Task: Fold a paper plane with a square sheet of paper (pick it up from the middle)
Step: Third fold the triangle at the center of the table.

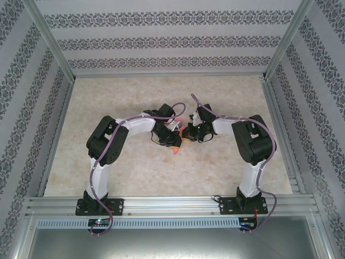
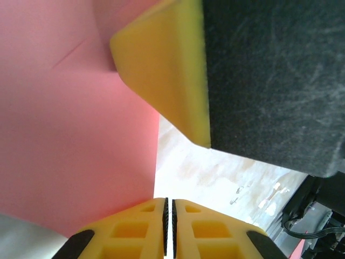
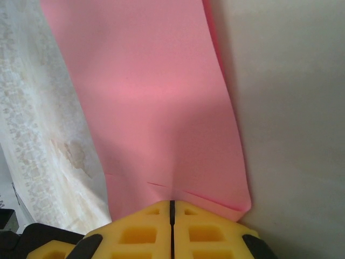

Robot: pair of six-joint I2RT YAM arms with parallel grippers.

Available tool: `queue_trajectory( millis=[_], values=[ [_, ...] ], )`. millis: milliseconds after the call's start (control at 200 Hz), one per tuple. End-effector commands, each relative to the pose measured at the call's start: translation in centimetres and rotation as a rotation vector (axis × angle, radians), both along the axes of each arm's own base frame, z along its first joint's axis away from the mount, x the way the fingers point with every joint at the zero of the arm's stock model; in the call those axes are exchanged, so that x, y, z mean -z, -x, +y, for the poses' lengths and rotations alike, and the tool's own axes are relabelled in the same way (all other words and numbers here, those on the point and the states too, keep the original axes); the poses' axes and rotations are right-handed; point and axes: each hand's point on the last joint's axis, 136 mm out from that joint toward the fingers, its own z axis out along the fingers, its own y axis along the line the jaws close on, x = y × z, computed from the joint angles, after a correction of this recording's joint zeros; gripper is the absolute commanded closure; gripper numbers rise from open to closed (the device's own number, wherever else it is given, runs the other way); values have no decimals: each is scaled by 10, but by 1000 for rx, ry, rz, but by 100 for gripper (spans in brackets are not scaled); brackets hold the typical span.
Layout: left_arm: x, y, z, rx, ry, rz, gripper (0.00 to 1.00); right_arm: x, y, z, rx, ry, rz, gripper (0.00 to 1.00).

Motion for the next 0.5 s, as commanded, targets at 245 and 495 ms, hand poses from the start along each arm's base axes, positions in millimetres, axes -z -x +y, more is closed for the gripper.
queue_trajectory(
  millis=[245, 495],
  values=[
    [20, 8, 3, 10, -38, 11, 86, 24, 21, -13, 10, 54, 102, 92],
    [22, 10, 4, 8, -35, 21, 86, 24, 20, -14, 12, 51, 97, 92]
  ],
)
